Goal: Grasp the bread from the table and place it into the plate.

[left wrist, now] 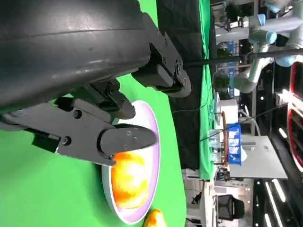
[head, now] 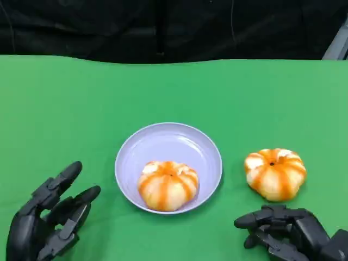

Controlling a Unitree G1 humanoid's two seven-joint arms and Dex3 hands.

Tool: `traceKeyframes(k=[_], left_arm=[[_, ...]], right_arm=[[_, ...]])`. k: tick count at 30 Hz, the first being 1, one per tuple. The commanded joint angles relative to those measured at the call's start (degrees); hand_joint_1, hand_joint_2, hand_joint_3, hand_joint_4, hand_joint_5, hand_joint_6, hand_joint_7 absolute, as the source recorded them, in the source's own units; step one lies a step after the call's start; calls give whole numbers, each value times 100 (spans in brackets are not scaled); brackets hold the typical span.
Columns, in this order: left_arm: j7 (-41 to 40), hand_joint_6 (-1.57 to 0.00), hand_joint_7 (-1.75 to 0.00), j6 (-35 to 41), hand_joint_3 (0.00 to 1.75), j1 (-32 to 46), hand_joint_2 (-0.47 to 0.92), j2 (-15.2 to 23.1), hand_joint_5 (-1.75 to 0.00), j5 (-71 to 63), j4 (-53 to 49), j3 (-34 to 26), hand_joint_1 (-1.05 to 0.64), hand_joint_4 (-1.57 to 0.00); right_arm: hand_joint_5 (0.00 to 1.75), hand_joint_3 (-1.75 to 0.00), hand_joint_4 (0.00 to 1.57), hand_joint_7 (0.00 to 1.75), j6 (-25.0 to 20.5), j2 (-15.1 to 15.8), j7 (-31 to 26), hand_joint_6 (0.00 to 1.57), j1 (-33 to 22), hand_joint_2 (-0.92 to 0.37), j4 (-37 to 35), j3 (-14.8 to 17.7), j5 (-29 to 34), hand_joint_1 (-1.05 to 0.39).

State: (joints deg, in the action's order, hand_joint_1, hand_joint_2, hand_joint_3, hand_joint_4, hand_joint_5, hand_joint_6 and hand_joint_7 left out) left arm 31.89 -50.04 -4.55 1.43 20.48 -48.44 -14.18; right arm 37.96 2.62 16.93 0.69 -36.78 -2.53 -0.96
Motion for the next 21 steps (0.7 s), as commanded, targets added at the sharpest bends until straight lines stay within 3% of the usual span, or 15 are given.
traceKeyframes(k=[1,8,9,10,11,12,13,14,16,21], left_arm=[[-131,-74,-6,0,49,49,92,47,-3,-63,61,-58,17,-86],[-640,-88,-8,-337,53,41,92,149,-10,-633,-41,-23,20,-102],[-747,-98,-11,-409,52,38,91,171,-22,-752,-66,-17,18,-109],[-834,-106,-9,-459,52,36,90,185,-51,-842,-86,-11,17,-102],[-798,-109,-8,-465,52,36,90,201,-66,-836,-88,0,16,-96],[-719,-119,-19,-456,58,34,89,214,-94,-796,-90,16,16,-95],[-662,-116,-45,-452,66,32,86,225,-115,-765,-94,29,15,-92],[-653,-105,-78,-481,71,41,83,246,-130,-794,-92,52,14,-90],[-636,-94,-107,-536,75,56,80,272,-144,-826,-100,89,12,-89],[-642,-88,-126,-598,82,90,76,296,-154,-890,-64,173,10,-88]], right_arm=[[114,-37,81,31,41,98,-23,110,25,-92,-22,85,-51,-10],[113,-37,81,30,43,102,-21,110,17,-92,-24,92,-46,-9],[113,-37,81,30,58,102,-22,110,22,-92,-38,94,-43,-8],[113,-37,81,30,67,101,-21,110,26,-92,-46,95,-41,-8],[113,-37,81,30,59,101,-31,110,22,-92,-38,94,-33,-8],[113,-37,81,30,56,101,-33,111,19,-92,-34,95,-30,-8],[113,-37,81,30,55,102,-34,111,18,-92,-32,96,-29,-9],[113,-37,81,30,60,104,-42,111,9,-92,-21,95,-19,-9],[113,-37,81,29,71,104,-38,111,-11,-92,-1,98,-25,-9],[112,-37,81,29,100,117,-6,111,-4,-92,-23,112,-44,-10]])
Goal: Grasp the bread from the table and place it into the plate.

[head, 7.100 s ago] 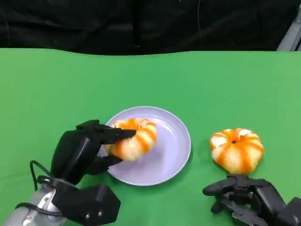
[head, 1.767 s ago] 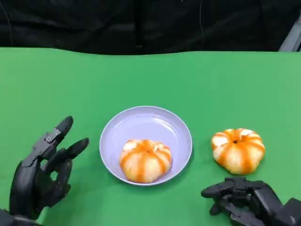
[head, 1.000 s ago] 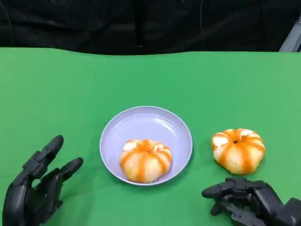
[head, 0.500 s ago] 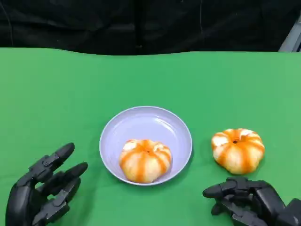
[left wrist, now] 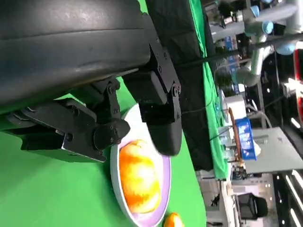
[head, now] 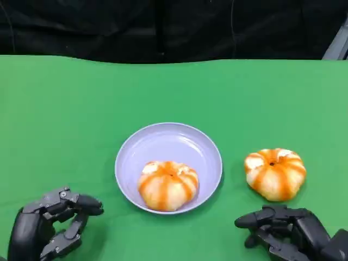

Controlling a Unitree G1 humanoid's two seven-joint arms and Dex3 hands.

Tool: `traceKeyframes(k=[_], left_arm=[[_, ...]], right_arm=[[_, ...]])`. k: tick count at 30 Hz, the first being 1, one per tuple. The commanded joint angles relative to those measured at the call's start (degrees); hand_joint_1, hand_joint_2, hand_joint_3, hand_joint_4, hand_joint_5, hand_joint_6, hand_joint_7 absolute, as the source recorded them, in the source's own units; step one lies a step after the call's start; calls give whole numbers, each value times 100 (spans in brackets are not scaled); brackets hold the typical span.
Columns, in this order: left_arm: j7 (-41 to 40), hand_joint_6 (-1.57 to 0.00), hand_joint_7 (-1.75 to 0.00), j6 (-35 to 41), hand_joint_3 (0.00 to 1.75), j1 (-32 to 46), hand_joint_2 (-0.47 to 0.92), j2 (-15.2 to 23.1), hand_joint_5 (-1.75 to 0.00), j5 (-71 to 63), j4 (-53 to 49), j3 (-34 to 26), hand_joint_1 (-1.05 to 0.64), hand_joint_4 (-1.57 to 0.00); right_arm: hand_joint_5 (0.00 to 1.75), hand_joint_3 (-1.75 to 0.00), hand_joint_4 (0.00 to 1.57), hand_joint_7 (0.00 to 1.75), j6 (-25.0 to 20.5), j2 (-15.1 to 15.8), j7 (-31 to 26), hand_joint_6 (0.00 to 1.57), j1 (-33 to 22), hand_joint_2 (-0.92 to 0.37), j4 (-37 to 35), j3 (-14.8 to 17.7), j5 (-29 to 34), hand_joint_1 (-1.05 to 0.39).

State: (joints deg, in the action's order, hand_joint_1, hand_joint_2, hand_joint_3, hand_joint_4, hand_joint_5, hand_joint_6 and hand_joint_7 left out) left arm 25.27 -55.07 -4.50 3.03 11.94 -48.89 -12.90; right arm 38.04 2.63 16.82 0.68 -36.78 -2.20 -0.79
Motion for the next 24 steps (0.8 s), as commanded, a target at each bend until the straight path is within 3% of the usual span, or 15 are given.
traceKeyframes(k=[1,6,16,24], left_arm=[[41,-88,-128,-133,83,103,75,153,-155,-59,-16,74,10,-88],[110,-84,-136,-167,95,191,70,188,-163,-83,46,210,6,-86],[-107,-84,-139,-305,108,482,59,143,-160,-434,291,490,4,-85],[-169,-81,-140,-166,107,633,62,171,-162,-477,536,654,4,-82]], right_arm=[[112,-37,81,29,78,113,22,111,-15,-92,-2,82,-79,-10],[112,-36,82,28,-12,103,73,112,-83,-92,114,111,-146,-11],[111,-35,81,27,-70,147,75,113,-289,-92,447,104,-134,-13],[111,-36,82,27,-261,137,63,113,-416,-92,753,81,-120,-11]])
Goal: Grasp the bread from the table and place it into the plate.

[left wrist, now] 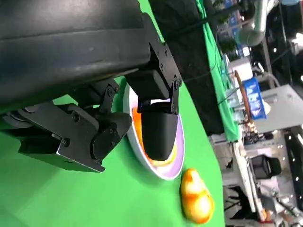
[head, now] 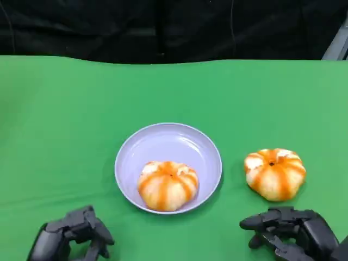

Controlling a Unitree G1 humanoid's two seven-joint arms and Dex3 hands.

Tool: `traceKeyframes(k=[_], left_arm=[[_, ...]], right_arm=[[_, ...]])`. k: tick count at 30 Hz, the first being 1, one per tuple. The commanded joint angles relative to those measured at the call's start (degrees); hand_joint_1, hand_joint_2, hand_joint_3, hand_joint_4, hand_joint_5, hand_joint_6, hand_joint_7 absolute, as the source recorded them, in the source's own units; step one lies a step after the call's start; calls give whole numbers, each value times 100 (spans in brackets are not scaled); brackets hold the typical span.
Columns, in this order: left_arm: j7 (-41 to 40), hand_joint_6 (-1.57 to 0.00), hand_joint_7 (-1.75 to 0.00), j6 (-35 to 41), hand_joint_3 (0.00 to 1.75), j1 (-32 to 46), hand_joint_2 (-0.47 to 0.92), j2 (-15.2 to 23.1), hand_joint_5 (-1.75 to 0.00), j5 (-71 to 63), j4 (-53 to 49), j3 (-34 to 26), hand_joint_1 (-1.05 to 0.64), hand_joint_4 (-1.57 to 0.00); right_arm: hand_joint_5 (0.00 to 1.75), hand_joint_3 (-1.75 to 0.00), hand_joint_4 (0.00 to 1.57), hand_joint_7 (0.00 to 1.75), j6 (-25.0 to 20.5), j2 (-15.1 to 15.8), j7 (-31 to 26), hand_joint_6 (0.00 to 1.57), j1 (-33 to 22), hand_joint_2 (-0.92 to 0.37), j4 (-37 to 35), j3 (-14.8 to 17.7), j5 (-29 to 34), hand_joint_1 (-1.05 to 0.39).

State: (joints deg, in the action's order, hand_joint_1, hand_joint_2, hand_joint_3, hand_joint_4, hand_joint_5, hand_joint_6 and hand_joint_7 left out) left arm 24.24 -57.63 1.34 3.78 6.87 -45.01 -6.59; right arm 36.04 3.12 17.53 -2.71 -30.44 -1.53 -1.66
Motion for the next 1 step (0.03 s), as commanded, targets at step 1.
traceKeyframes(k=[1], left_arm=[[-68,-81,-140,113,106,54,63,96,-162,37,173,29,4,-82]], right_arm=[[111,-36,82,27,-77,87,-2,113,-80,-92,143,12,-38,-11]])
